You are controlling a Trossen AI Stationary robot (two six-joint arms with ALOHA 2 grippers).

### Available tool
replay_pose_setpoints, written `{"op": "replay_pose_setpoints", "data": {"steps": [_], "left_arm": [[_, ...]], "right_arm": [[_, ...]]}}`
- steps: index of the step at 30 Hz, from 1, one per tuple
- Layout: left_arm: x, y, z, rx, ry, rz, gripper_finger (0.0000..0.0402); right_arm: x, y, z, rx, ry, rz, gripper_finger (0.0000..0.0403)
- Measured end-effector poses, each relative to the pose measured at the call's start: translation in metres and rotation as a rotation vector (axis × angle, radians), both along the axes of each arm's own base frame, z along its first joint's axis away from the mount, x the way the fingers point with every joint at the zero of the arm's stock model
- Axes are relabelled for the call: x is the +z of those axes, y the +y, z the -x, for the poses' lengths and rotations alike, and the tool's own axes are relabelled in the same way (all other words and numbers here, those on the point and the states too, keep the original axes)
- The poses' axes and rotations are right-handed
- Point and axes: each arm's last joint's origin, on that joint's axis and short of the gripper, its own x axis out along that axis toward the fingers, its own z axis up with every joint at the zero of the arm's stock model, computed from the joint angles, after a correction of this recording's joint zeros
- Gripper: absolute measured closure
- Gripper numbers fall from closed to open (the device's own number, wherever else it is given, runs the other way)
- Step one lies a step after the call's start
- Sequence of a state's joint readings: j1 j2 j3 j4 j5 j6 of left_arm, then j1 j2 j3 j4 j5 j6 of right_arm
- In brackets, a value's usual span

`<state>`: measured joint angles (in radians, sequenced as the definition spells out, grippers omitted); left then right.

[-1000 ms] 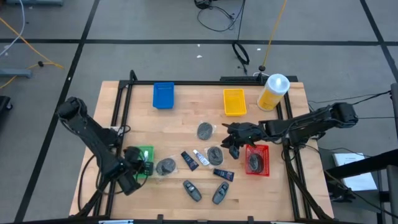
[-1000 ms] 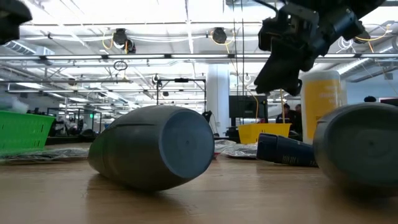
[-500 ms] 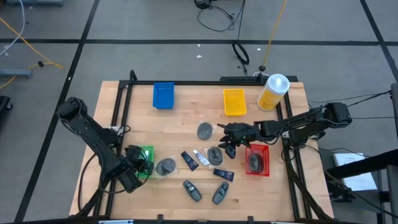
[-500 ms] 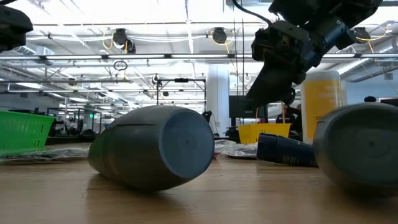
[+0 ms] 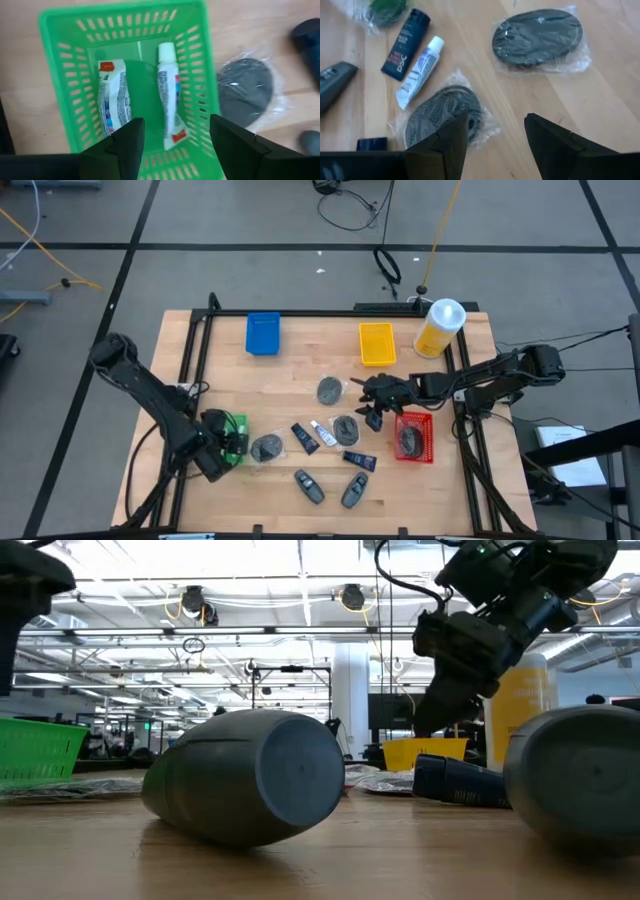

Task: Pick & Place Travel size toiletries
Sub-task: Put the black hairbrush into the red bin

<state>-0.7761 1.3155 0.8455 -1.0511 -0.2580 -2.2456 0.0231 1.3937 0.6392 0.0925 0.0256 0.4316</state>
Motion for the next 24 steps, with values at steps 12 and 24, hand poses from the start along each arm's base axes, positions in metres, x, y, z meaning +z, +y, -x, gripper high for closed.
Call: {"op": "replay_pose_setpoints", "data": {"steps": [12,24], "left_arm": [[0.048,0.038,0.006,0.030,-0.432,-0.143,0.0179],[0.059,0.056,-0.014,-0.158,-0.479,-0.247,0.0179]], "right_arm": [[-0.018,-0.002,-0.008,0.049,0.032,0.053,0.0209],[-0.039,0.001,-0.014,0.057,0.085,-0.017,0.0209]]}}
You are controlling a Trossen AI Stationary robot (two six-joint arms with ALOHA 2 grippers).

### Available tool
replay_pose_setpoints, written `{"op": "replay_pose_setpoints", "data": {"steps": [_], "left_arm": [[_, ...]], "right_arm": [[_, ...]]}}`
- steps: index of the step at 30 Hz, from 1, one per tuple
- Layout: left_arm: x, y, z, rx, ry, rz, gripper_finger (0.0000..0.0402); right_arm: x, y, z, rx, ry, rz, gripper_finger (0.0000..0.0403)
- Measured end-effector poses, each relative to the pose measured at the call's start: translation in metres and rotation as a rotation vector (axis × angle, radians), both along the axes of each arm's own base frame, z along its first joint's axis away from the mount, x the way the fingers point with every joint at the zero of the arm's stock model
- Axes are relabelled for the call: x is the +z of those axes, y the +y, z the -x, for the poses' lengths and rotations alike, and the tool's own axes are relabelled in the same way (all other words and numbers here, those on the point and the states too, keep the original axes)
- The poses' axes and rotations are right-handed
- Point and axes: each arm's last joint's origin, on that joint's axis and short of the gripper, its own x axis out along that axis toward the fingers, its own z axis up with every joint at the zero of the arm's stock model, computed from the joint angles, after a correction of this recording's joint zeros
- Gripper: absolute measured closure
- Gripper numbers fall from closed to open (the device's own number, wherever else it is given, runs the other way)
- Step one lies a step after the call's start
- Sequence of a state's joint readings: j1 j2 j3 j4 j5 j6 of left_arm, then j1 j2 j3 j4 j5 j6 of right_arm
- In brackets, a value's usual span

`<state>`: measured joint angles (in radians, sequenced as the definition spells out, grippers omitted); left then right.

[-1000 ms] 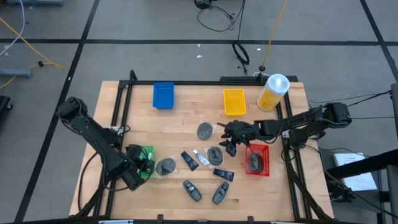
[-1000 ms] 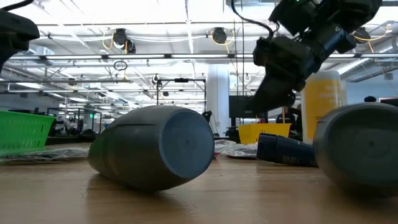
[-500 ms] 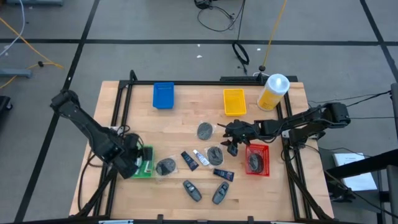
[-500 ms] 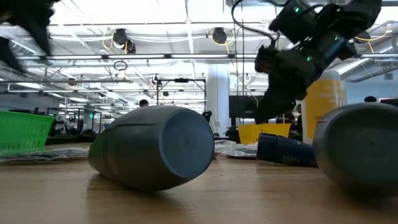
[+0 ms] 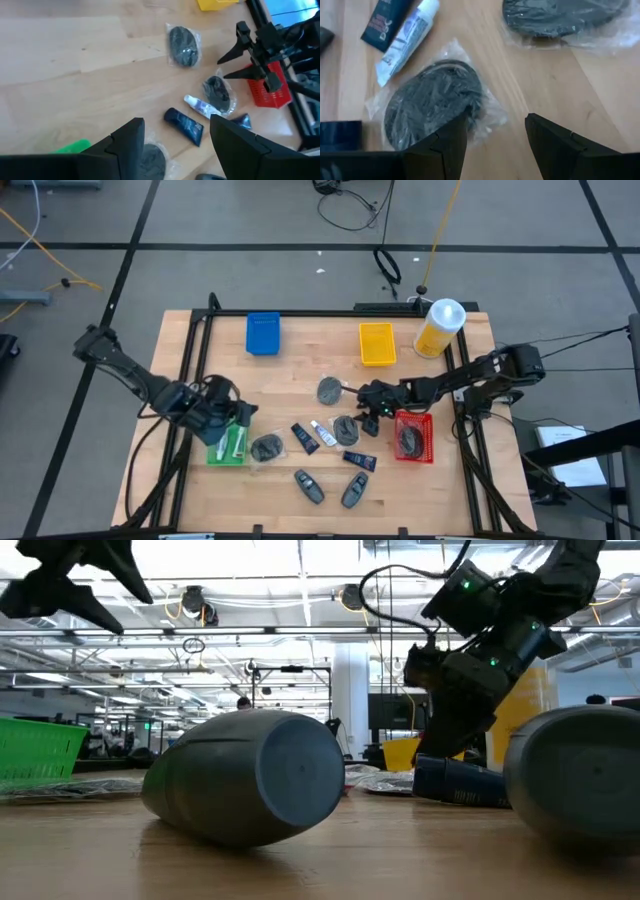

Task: Pick & Place Travel size toiletries
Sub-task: Put the black hairbrush into the red bin

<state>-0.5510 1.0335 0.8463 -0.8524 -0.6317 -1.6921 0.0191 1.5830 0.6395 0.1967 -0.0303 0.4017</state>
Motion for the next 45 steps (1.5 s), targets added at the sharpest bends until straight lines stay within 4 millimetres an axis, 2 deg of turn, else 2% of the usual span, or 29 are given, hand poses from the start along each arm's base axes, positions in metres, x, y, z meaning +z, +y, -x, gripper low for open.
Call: {"op": "replay_pose_setpoints", "data": {"steps": [7,11,18,24,27,37,45], "left_arm": [[0.000,0.012,-0.006,-0.015,0.041,-0.070,0.0179],[0.000,0.016,-0.008,-0.047,0.065,-0.069,0.0179],[0.001,0.021,-0.013,-0.098,0.072,-0.096,0.0179],[0.001,0.024,-0.014,-0.101,0.084,-0.114,0.0179],[0.001,0.026,-0.015,-0.093,0.084,-0.114,0.0179],[0.001,0.032,-0.017,-0.087,0.099,-0.140,0.0179],[0.003,0.037,-0.022,-0.138,0.096,-0.165,0.0179]], "right_arm": [[-0.016,0.000,-0.005,-0.061,0.030,-0.074,0.0224],[-0.018,0.000,-0.005,-0.105,0.044,-0.105,0.0270],[-0.019,-0.006,-0.004,-0.173,0.052,-0.151,0.0387],[-0.012,-0.010,-0.003,-0.197,0.037,-0.177,0.0398],[-0.001,-0.011,0.001,-0.184,0.011,-0.173,0.0401],[0.054,-0.011,0.011,-0.144,-0.214,-0.150,0.0402],[0.096,-0.010,0.038,-0.137,-0.319,-0.158,0.0403]]}}
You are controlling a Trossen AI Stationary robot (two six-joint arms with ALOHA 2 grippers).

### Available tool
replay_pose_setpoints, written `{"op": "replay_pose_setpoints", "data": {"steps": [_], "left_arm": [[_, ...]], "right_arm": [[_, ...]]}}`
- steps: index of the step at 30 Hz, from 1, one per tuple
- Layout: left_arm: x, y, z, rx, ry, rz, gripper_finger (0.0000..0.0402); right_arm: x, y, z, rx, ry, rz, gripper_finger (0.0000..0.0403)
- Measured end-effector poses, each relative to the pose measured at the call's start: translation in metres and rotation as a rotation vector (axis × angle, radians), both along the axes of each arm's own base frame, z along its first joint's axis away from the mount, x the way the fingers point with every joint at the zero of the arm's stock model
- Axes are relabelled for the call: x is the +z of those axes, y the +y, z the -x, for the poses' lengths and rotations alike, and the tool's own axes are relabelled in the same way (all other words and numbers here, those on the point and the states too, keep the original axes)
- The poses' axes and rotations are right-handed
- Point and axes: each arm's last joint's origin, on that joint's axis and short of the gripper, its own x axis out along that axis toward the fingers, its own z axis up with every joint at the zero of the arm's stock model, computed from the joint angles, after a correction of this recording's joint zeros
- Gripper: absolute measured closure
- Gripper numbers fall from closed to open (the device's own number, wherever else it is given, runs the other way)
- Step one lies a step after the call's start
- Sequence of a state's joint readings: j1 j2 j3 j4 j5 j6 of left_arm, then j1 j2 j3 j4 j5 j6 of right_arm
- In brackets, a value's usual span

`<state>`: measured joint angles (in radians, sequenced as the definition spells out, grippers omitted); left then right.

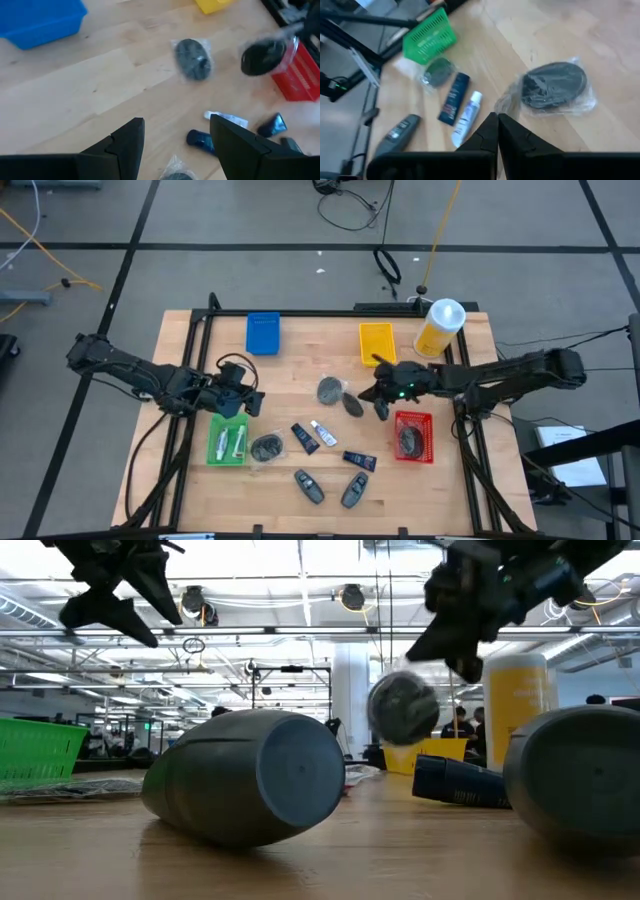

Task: Pick & Place Travel size toiletries
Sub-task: Put the black hairbrush into the red bin

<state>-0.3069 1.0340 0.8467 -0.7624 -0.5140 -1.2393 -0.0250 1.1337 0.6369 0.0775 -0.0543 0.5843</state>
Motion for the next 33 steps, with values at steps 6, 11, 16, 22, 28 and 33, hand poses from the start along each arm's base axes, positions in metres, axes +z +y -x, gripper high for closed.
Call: {"op": "replay_pose_setpoints", "data": {"steps": [6,11,16,22,28,33], "left_arm": [[0.010,0.003,-0.013,-0.161,-0.078,-0.114,0.0179],[0.013,0.010,-0.018,-0.223,-0.084,-0.182,0.0179],[0.012,0.018,-0.018,-0.218,-0.055,-0.175,0.0179],[0.012,0.025,-0.020,-0.229,-0.048,-0.168,0.0179],[0.004,0.024,-0.033,-0.345,-0.015,-0.196,0.0179],[-0.011,0.020,-0.056,-0.523,0.013,-0.235,0.0179]], "right_arm": [[0.025,0.005,0.034,-0.001,-0.023,-0.047,0.0403],[0.038,0.013,0.067,-0.006,-0.015,-0.149,0.0403],[0.046,0.021,0.094,0.005,-0.021,-0.250,0.0403],[0.050,0.028,0.116,0.064,0.000,-0.381,0.0403],[0.039,0.033,0.132,0.053,0.167,-0.450,0.0403],[0.032,0.035,0.139,-0.011,0.262,-0.466,0.0403]]}}
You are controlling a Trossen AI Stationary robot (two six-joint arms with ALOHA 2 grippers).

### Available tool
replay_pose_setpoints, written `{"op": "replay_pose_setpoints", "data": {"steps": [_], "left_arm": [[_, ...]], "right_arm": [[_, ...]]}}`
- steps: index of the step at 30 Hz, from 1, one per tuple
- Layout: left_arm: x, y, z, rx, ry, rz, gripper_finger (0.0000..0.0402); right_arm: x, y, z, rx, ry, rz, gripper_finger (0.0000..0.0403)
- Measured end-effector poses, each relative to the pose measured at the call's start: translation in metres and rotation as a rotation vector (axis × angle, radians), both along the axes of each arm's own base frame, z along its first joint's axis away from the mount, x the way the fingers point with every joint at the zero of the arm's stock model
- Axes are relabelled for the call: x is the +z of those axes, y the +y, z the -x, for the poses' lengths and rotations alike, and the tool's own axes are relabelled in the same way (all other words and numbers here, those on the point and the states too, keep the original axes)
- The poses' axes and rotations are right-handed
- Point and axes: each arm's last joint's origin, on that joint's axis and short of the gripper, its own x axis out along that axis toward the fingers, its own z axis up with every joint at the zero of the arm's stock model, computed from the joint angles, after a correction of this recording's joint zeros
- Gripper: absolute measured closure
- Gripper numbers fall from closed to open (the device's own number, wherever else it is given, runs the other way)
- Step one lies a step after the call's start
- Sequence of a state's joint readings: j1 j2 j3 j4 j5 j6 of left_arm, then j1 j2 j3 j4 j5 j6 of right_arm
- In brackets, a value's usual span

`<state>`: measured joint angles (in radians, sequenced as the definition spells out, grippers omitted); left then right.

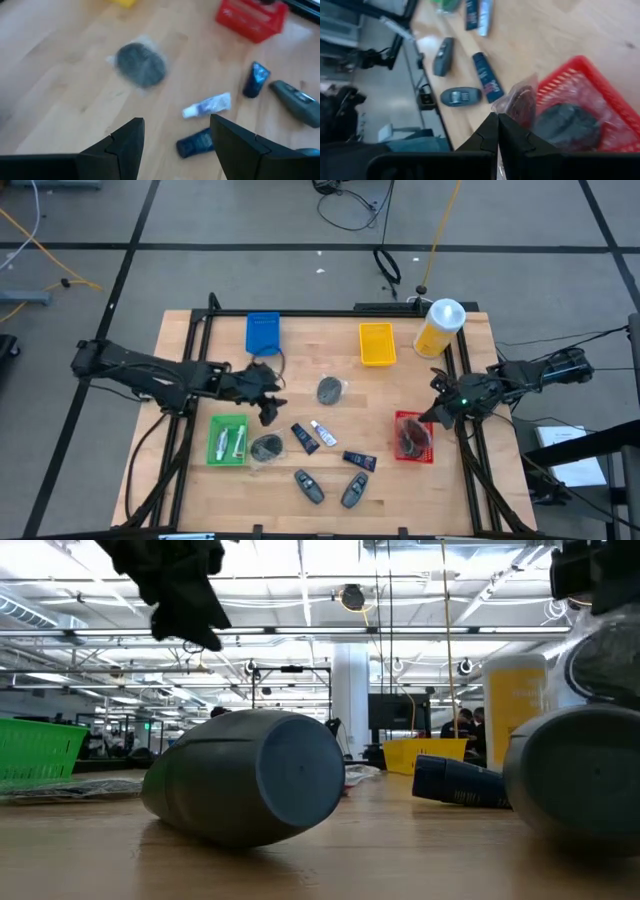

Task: Pick & Place Travel size toiletries
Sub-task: Put the black hairbrush into the red bin

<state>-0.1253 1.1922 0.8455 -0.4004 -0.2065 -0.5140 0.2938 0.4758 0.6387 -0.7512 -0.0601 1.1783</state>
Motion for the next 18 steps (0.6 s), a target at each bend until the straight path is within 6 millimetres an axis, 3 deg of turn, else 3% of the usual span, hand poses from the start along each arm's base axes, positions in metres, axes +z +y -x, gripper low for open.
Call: {"op": "replay_pose_setpoints", "data": {"steps": [5,11,18], "left_arm": [[-0.013,-0.004,-0.022,-0.160,-0.011,-0.046,0.0179],[-0.027,-0.002,-0.031,-0.297,0.030,-0.046,0.0179],[-0.015,-0.002,-0.037,-0.425,0.000,-0.104,0.0179]], "right_arm": [[-0.015,0.002,-0.003,-0.067,0.034,-0.039,0.0403],[-0.051,0.004,-0.009,-0.161,0.076,-0.105,0.0403],[-0.082,0.005,-0.012,-0.201,0.089,-0.157,0.0403]]}}
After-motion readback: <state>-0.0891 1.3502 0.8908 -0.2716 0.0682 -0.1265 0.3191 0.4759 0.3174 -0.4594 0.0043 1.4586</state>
